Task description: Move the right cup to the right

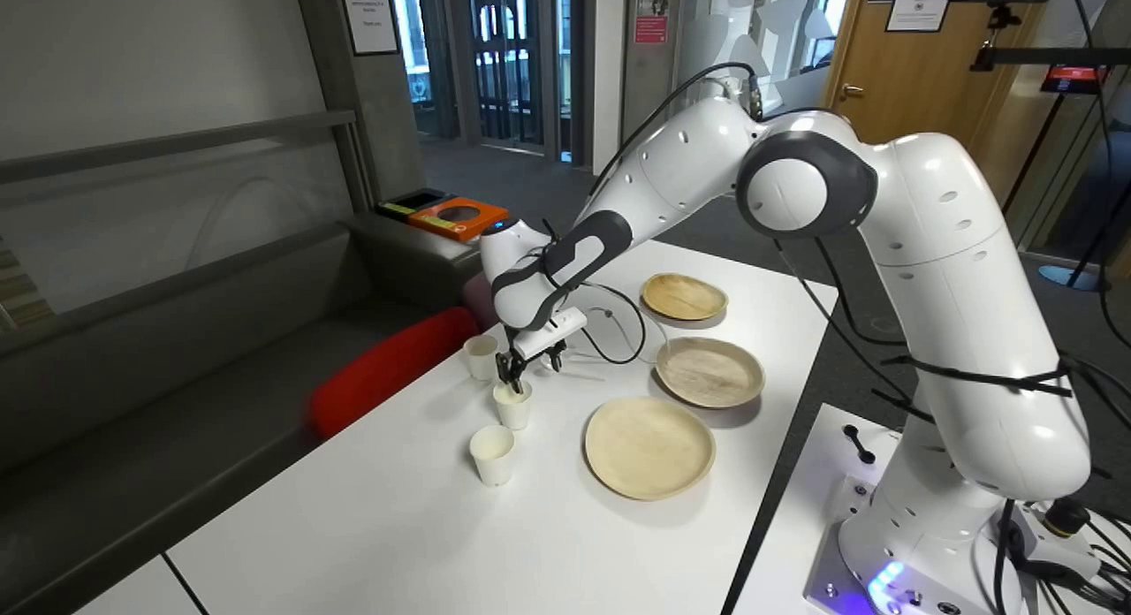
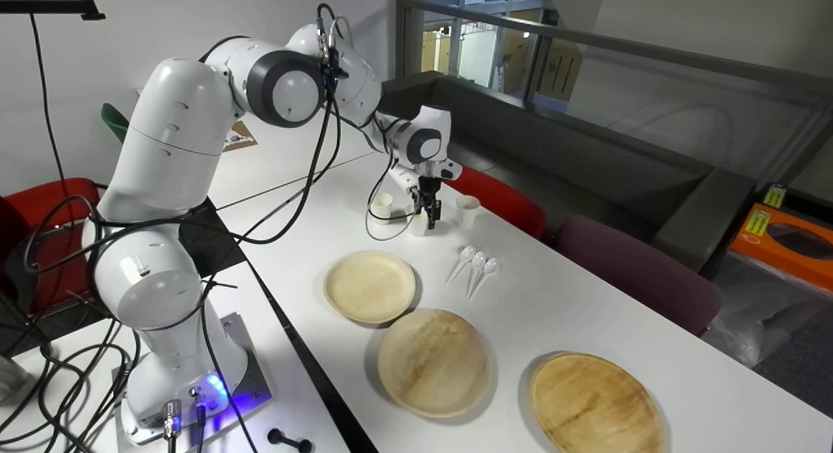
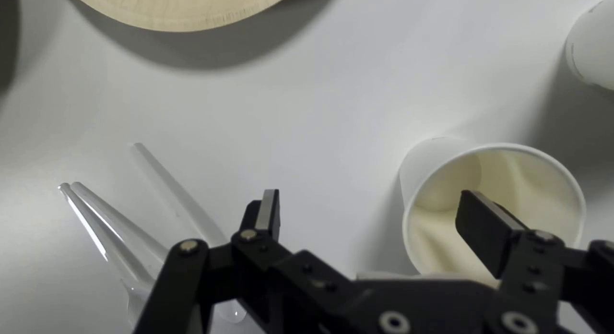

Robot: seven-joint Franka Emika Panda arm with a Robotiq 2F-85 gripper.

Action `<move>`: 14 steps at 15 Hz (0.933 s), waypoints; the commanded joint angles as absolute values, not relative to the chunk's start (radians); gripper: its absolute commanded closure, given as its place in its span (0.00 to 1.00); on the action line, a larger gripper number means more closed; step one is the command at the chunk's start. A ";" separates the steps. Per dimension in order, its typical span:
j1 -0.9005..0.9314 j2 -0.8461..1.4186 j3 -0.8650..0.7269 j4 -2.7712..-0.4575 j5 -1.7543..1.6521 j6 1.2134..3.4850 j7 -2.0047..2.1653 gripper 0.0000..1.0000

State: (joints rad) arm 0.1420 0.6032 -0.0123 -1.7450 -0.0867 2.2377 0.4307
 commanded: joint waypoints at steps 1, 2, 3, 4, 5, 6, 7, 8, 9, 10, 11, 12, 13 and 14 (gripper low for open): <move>0.144 0.624 -0.020 -1.732 -0.079 2.277 0.390 0.00; 0.144 0.628 -0.020 -1.733 -0.079 2.283 0.387 0.00; 0.145 0.630 -0.020 -1.735 -0.078 2.286 0.384 0.00; 0.145 0.629 -0.020 -1.738 -0.078 2.290 0.381 0.00; 0.145 0.628 -0.020 -1.740 -0.078 2.293 0.379 0.00; 0.145 0.627 -0.019 -1.742 -0.077 2.296 0.377 0.00; 0.144 0.626 -0.019 -1.743 -0.076 2.299 0.376 0.03; 0.144 0.625 -0.019 -1.744 -0.075 2.301 0.375 0.16; 0.144 0.624 -0.019 -1.746 -0.075 2.303 0.375 0.28; 0.144 0.623 -0.019 -1.747 -0.076 2.303 0.374 0.33; 0.144 0.622 -0.020 -1.748 -0.076 2.304 0.374 0.40; 0.144 0.621 -0.020 -1.749 -0.077 2.304 0.373 0.48; 0.145 0.621 -0.020 -1.750 -0.077 2.304 0.374 0.55; 0.145 0.620 -0.020 -1.752 -0.077 2.305 0.374 0.62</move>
State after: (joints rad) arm 0.1421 0.6298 -0.0123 -1.7449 -0.0861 2.2791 0.4089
